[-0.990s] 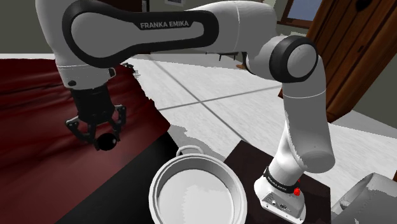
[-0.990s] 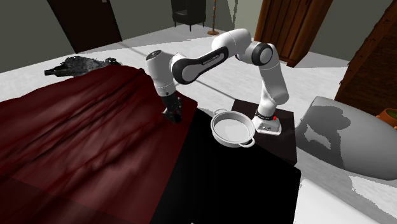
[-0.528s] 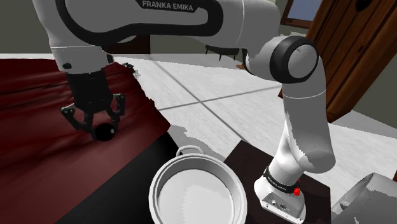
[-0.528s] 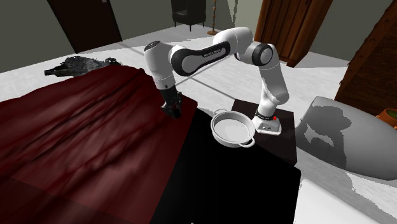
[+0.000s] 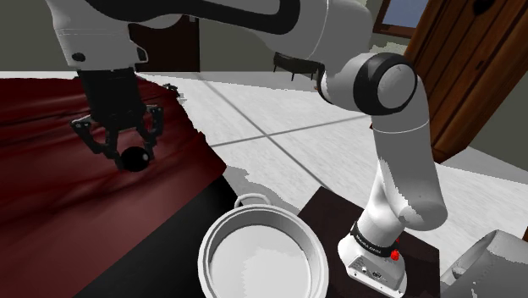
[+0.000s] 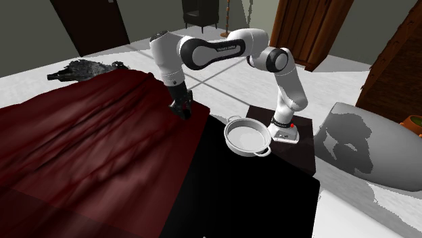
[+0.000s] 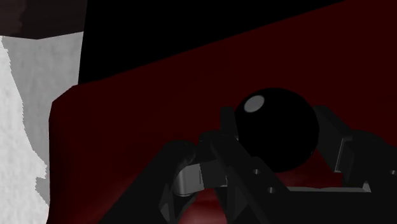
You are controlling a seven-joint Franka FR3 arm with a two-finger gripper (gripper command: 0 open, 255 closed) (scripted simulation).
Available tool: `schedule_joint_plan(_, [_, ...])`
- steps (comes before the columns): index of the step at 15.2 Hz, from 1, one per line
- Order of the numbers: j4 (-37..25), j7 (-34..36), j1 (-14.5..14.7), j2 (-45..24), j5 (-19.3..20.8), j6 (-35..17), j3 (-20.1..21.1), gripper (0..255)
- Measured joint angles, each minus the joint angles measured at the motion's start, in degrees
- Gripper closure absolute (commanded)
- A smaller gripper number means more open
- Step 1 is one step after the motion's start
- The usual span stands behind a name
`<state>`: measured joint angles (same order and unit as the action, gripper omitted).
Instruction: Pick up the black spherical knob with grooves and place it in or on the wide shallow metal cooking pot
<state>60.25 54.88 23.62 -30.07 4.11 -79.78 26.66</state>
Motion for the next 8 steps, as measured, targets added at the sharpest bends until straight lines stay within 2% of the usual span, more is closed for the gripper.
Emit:
schedule_joint_plan(4, [-5.03,0.39,1.03,-1.29,0.47,3.70,-0.03,255])
schedule_joint_plan(5, [-3.28,0.58,0.63,0.08,-0.02,3.31,0.19,255])
schedule_joint_plan(8, [8.58,0.99,-1.83,8.05,-3.04,-0.96,1.35,255])
